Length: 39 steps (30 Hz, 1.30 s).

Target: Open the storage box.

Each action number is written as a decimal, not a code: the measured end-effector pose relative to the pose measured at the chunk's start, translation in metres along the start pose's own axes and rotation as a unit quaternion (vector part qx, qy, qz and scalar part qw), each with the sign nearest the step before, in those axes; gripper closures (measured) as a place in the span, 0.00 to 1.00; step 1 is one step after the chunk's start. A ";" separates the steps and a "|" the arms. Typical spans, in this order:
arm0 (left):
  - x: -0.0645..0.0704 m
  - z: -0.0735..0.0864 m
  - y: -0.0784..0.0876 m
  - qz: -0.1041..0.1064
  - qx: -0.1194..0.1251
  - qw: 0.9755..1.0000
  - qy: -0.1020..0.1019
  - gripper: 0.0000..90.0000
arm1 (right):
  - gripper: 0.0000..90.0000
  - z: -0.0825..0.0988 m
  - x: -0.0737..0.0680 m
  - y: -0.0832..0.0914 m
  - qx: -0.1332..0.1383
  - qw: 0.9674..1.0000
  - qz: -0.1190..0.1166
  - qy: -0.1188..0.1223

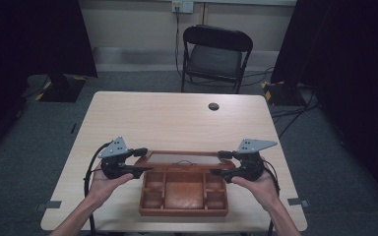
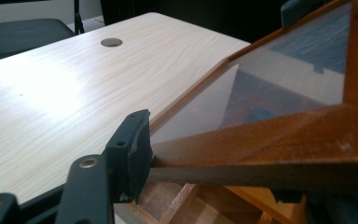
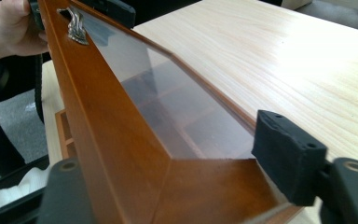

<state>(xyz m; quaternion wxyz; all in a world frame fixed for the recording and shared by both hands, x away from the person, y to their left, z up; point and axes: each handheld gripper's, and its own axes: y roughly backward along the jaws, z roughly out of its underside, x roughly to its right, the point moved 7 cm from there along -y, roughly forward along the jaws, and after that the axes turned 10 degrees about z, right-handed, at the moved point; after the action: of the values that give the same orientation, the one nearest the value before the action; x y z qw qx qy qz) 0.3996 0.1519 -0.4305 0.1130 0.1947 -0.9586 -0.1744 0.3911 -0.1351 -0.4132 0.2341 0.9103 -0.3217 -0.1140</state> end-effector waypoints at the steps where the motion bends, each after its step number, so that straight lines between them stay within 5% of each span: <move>1: 0.000 -0.001 -0.001 -0.001 0.003 1.000 0.004 0.47 | 0.38 -0.001 0.001 0.000 0.003 1.000 -0.001 -0.003; 12: -0.012 -0.011 -0.005 -0.006 -0.009 1.000 0.005 0.50 | 0.51 -0.014 0.012 -0.007 0.020 1.000 -0.007 -0.012; 39: -0.041 -0.008 -0.020 -0.012 0.000 0.999 0.049 0.54 | 0.51 -0.013 0.046 -0.036 0.016 0.998 -0.004 -0.054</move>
<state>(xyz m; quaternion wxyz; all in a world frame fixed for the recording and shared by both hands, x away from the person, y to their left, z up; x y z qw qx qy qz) 0.4451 0.1496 -0.4368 0.1577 0.2147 -0.9495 -0.1660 0.4500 -0.1352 -0.4225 0.2012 0.9077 -0.3321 -0.1587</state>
